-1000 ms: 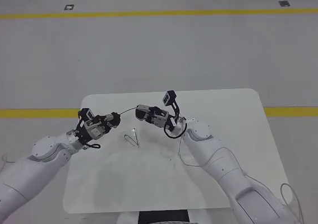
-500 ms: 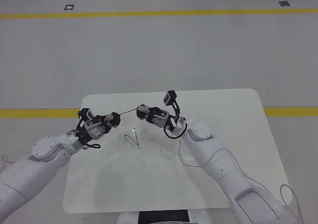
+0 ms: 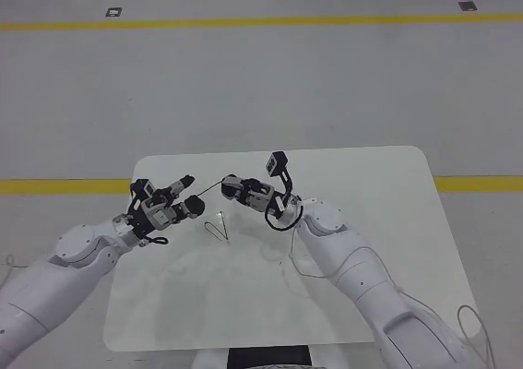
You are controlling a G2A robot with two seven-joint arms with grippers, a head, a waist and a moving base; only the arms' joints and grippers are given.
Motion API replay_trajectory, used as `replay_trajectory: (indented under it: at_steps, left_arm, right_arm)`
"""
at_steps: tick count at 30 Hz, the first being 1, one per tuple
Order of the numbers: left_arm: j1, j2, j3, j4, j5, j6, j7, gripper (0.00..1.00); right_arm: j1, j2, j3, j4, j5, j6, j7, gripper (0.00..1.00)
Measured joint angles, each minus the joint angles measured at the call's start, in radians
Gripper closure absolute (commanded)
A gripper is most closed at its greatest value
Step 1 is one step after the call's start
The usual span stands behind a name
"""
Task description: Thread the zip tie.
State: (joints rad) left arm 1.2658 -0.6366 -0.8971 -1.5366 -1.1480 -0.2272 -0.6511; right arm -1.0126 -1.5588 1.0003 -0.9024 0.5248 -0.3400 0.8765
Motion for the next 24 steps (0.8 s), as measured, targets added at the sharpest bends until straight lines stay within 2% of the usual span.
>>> replay_trajectory:
  at_steps: [4,7,14,17,20,24]
  left_arm:
    - [0.006,-0.006,-0.009,-0.001,0.014,0.0,-0.003,0.0]
    - [0.012,-0.009,-0.018,-0.001,0.036,-0.007,0.017,0.0]
    - [0.013,-0.01,-0.02,-0.002,0.039,-0.01,0.023,0.0]
    - [0.014,-0.015,-0.018,-0.011,0.059,-0.009,0.03,0.0]
    - [0.016,-0.022,-0.019,-0.009,0.053,-0.008,0.007,0.0]
    - [0.016,-0.03,-0.03,0.007,0.01,-0.007,-0.063,0.0]
  right_arm:
    - [0.005,-0.007,-0.005,0.004,0.013,0.0,-0.002,1.0]
    - [0.006,-0.013,-0.006,0.009,0.032,0.0,0.006,1.0]
    - [0.007,-0.013,-0.004,0.012,0.034,0.0,0.005,1.0]
    - [-0.01,-0.014,-0.002,-0.013,0.058,0.02,0.001,1.0]
    - [-0.022,-0.011,0.004,-0.036,0.089,0.048,0.028,1.0]
    - [-0.028,-0.01,0.008,-0.044,0.144,0.087,0.08,1.0]
